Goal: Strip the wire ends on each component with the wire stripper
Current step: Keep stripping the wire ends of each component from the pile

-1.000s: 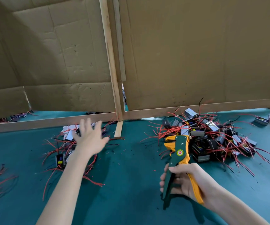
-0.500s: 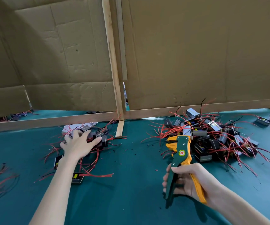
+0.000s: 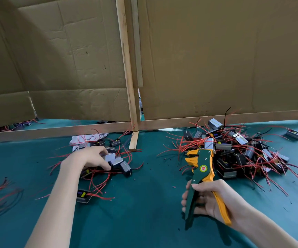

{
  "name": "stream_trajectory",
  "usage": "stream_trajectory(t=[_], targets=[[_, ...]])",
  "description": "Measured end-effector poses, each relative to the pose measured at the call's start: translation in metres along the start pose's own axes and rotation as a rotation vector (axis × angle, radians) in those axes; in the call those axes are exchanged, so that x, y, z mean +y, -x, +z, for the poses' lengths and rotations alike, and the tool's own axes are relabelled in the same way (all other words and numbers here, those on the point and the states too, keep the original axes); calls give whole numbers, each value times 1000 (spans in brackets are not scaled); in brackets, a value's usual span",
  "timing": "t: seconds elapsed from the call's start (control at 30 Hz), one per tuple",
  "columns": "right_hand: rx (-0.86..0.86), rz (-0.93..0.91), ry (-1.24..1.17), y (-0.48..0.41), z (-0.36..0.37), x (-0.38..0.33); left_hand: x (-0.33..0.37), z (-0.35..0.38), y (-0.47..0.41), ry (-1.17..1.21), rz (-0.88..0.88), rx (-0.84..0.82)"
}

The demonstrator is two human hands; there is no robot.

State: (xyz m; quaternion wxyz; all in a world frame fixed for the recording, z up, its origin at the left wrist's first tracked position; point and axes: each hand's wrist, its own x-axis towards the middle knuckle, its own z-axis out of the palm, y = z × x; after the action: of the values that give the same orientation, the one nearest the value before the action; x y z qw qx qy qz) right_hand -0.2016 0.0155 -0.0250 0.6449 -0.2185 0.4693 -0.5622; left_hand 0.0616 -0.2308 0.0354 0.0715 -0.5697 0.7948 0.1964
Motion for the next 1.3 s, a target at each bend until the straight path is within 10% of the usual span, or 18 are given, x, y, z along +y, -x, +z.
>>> stream_trajectory(t=[0.13, 0.33, 0.9, 1.3], targets=[[-12, 12, -12, -1, -1, -1, 20, -28, 8, -215, -77, -92], [-28, 43, -14, -2, -3, -2, 66, -15, -59, -229, -38, 300], [-66, 29, -48, 0, -4, -4, 57, 18, -49, -248, 270, 99], [-42, 14, 16, 4, 0, -7, 93, 36, 12, 348, 691, 828]])
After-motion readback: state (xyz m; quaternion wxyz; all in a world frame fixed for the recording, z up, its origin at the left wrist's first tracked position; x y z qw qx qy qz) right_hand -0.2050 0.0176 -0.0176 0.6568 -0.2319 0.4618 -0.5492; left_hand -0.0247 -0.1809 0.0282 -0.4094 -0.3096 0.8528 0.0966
